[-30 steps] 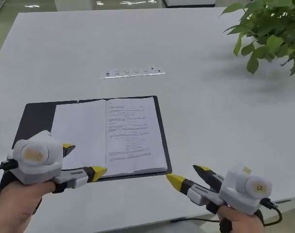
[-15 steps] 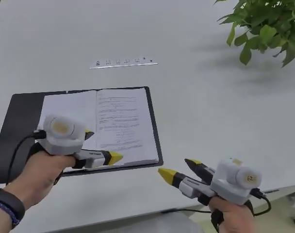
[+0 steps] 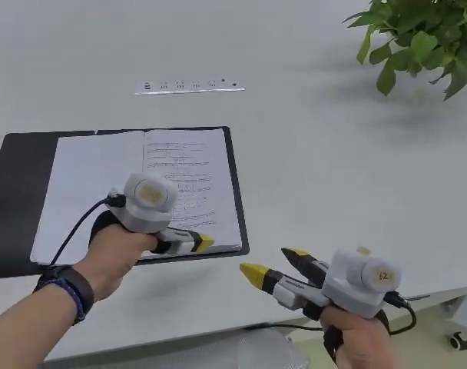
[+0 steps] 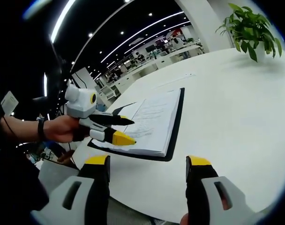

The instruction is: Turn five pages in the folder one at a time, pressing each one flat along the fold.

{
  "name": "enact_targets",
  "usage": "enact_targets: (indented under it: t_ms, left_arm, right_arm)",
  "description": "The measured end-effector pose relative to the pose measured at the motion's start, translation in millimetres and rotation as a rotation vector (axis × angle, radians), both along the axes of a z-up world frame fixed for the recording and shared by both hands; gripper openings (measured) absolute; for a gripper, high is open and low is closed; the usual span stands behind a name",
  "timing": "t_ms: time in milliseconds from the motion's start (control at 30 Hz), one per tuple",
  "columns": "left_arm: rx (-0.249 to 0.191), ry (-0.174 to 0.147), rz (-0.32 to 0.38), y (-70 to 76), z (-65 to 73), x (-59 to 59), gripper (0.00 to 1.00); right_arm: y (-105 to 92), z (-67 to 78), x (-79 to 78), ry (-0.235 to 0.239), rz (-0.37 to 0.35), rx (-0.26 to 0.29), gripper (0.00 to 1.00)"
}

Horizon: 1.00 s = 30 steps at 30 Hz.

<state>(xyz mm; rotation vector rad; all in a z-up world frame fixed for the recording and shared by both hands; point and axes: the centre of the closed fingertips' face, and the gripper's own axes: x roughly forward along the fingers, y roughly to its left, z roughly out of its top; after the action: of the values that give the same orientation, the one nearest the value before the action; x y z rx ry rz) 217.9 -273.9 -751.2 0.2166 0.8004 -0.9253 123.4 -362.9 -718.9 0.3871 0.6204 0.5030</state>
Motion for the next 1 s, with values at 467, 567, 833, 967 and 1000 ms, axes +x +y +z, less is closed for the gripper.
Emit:
enact_targets:
  t_ms: [467, 567, 833, 967, 1000]
  left_arm:
    - [0.03, -0.026, 0.014, -38.0, -23.5, 3.8, 0.67]
    - [0.035, -0.02, 0.018, -46.3, -27.2, 2.9, 0.67]
    - [0.053, -0.064, 0.081, -43.8, -32.7, 10.4, 0.62]
    - [0.071, -0.087, 0.063, -43.3, -33.4, 8.4, 0.62]
    - [0.07, -0.088, 0.064, -43.1, -33.2, 8.3, 0.62]
  right_arm:
    - [-12.4, -2.7, 2.9, 0.011, -0.004, 0.0, 0.63]
    - [-12.6, -4.7, 1.7, 0.018, 0.001, -0.002, 0.63]
    - [-14.8, -9.0, -1.4, 0.03, 0.01, -0.004, 0.6]
    - [-15.1, -11.7, -2.2, 0.037, 0.017, -0.004, 0.6]
    - [-15.2, -12.3, -2.1, 0.039, 0.018, -0.005, 0.6]
